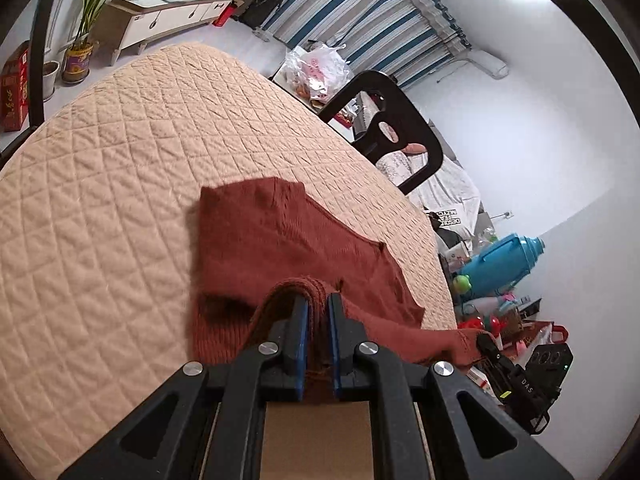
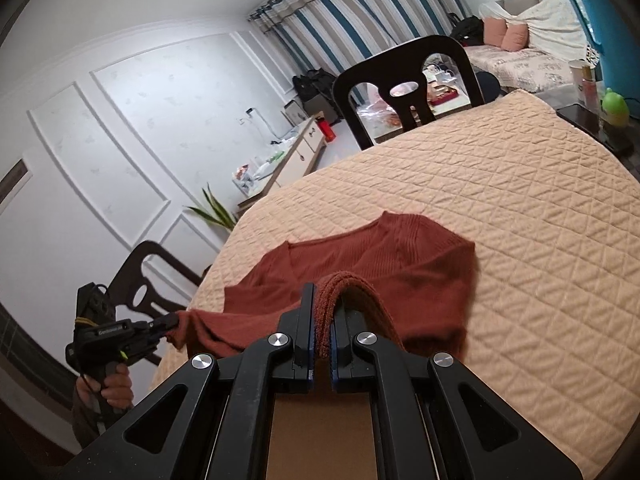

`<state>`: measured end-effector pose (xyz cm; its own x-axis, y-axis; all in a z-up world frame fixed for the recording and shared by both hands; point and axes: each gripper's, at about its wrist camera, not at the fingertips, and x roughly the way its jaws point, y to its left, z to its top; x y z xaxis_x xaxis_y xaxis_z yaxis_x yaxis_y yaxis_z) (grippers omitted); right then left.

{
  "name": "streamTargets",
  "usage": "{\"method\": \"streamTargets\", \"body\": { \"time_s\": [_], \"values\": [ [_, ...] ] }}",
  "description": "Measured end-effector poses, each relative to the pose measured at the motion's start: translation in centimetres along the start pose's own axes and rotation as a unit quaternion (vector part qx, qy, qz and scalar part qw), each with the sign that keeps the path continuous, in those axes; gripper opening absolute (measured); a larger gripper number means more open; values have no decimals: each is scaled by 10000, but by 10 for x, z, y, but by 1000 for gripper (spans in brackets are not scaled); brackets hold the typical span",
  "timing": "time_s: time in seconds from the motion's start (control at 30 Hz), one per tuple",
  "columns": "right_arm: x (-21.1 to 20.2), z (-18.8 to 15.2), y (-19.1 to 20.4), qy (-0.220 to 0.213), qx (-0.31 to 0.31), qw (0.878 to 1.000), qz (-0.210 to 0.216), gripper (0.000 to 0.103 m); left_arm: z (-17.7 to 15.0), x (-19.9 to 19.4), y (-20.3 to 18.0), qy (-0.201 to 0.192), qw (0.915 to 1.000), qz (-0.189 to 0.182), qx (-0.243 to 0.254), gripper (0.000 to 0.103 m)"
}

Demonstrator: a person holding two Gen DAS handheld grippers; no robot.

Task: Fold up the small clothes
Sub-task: 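Carry the held hem over the sweater toward the collar with both tools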

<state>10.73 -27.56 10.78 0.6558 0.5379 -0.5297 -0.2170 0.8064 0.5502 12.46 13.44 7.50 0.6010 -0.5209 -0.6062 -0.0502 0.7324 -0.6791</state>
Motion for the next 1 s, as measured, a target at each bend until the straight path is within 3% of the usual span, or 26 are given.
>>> {"method": "streamTargets", "body": {
  "time_s": [0.5,0.67,1.0],
  "values": [
    [67,47,-26,219,353,9989,-214,5,62,69,17,245,9985,272,-397,11],
    [90,51,-49,414,732,9958,-350,5,68,93,34,419,9961,348,-701,11],
    [116,50,-79,744,1310,9875,-468,8,72,105,37,459,9957,441,-671,13]
  ]
}}
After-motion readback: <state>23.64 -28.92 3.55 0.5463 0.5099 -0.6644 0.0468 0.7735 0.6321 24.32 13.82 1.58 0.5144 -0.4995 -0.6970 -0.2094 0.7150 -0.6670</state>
